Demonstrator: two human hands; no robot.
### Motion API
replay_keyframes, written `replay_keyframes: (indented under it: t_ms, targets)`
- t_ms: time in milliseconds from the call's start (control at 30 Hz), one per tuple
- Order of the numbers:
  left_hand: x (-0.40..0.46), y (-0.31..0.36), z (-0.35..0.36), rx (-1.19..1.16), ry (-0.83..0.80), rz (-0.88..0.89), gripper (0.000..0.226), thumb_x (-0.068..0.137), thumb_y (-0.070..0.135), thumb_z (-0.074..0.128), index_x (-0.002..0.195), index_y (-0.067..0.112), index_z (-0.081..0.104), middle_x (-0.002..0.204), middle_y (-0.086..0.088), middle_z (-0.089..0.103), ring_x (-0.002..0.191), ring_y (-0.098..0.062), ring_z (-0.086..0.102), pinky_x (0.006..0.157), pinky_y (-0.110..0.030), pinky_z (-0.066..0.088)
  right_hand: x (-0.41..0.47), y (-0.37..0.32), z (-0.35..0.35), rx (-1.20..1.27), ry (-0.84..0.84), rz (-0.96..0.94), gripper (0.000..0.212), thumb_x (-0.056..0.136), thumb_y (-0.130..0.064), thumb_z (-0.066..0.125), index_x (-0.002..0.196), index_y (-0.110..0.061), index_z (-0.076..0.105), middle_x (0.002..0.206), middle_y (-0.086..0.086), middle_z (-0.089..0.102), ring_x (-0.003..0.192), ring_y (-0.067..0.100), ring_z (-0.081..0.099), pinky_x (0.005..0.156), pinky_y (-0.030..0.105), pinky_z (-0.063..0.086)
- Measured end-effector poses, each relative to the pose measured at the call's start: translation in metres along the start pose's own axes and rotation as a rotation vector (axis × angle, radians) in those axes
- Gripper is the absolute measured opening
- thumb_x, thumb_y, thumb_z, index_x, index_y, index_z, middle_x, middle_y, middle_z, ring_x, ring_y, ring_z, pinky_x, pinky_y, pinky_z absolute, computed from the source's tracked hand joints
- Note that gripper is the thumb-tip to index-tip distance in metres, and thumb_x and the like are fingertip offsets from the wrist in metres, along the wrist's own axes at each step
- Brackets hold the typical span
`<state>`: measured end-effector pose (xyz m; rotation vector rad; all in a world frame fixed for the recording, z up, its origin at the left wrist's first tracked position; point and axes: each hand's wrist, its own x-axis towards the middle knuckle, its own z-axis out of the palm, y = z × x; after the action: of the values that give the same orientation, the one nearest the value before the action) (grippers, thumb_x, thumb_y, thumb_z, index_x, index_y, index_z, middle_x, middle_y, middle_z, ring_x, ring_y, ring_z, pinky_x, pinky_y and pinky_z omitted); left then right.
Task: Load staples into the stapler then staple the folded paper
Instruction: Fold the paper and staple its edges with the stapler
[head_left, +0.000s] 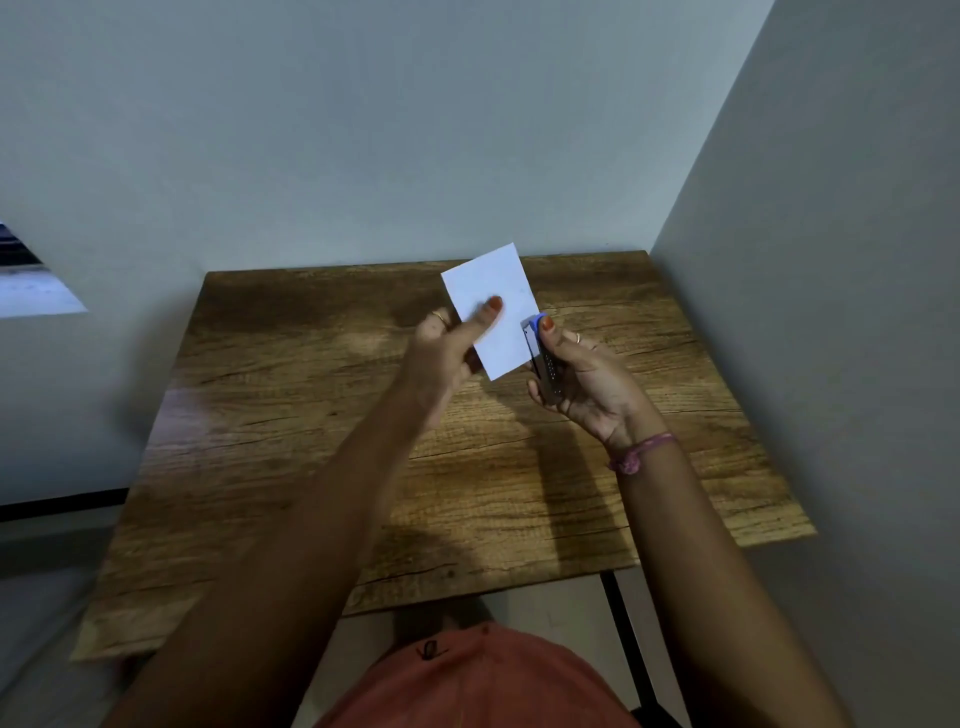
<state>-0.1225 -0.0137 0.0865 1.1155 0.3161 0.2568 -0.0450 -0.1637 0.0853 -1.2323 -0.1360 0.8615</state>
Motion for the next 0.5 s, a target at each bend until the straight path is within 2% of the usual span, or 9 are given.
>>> replay_keyframes:
  t_ms: [100,200,367,500]
  targets:
    - [-0.002,-0.02,0.006,0.053,0.113,0.034,0.018,0.08,0.012,0.073,0.098,0.011,0.069,0.102,-0.008,0.074,0.097,-0.025,0.07,0.088,-0.042,0.054,-0.001,-0.001,0.003,-0.03,-0.011,-0.011,0.041,0.07,-0.041,0.07,0.101,-0.015,0.061,0.078,0.0,0.061,0.068,0.009,0.057,0.063,0.025,0.052]
    - [-0.001,-0.024,0.007,0.056,0.192,0.062,0.015,0.077,0.017,0.076,0.091,0.016,0.073,0.098,-0.007,0.075,0.095,-0.026,0.071,0.09,-0.048,0.053,-0.002,-0.001,0.002,-0.038,-0.031,-0.016,0.03,0.07,-0.038,0.071,0.09,-0.017,0.064,0.073,-0.002,0.062,0.066,0.009,0.059,0.064,0.025,0.053]
    - [0.001,-0.025,0.006,0.193,0.23,0.125,0.005,0.073,0.023,0.079,0.077,0.026,0.076,0.089,0.001,0.077,0.088,-0.021,0.073,0.086,-0.05,0.055,-0.001,0.0,-0.001,-0.057,-0.028,-0.003,0.028,0.069,-0.037,0.071,0.09,-0.019,0.066,0.077,-0.001,0.062,0.072,0.01,0.059,0.071,0.029,0.053]
    - [0.001,-0.027,0.008,0.236,0.267,0.156,0.01,0.072,0.027,0.079,0.081,0.025,0.075,0.088,0.002,0.077,0.085,-0.019,0.073,0.082,-0.047,0.058,0.001,0.001,-0.001,-0.038,-0.013,0.003,0.025,0.069,-0.036,0.072,0.087,-0.02,0.066,0.073,-0.003,0.063,0.07,0.009,0.059,0.071,0.029,0.052]
